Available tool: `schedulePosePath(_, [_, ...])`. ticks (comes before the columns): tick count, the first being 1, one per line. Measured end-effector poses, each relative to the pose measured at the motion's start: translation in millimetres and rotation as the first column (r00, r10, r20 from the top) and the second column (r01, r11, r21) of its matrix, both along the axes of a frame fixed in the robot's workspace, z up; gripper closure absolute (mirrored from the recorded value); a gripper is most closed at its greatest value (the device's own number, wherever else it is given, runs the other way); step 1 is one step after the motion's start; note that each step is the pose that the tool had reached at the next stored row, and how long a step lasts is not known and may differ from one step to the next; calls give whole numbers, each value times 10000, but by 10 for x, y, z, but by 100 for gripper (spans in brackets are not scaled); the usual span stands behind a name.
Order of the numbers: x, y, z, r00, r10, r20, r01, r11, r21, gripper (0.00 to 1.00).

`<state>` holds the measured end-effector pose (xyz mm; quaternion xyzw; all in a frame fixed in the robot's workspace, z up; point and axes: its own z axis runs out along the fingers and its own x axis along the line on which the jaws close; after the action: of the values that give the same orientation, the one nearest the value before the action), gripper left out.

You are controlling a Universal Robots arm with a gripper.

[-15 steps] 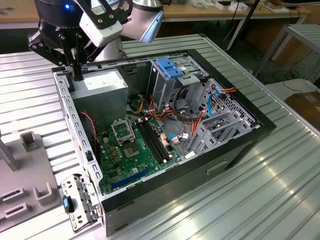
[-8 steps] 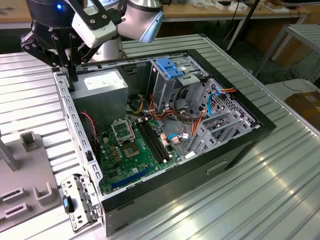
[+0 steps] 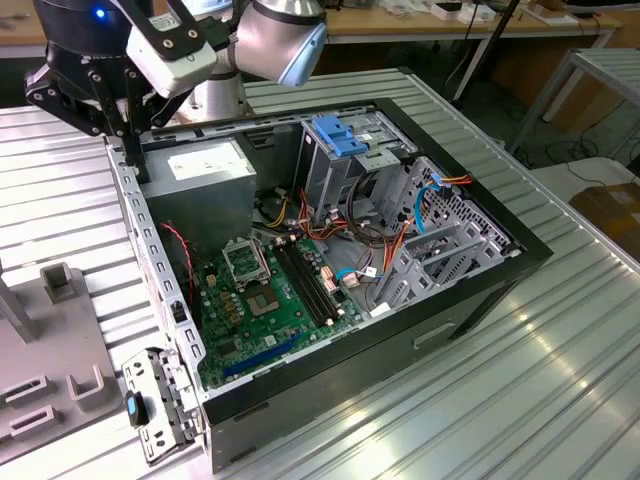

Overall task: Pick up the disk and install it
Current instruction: 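Reach for the disk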

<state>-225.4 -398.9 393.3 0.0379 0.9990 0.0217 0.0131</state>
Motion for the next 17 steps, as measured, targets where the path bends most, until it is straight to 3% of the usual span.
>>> schedulePosePath(17, [-197,0,0,10000,0,0,0,10000,-1,89])
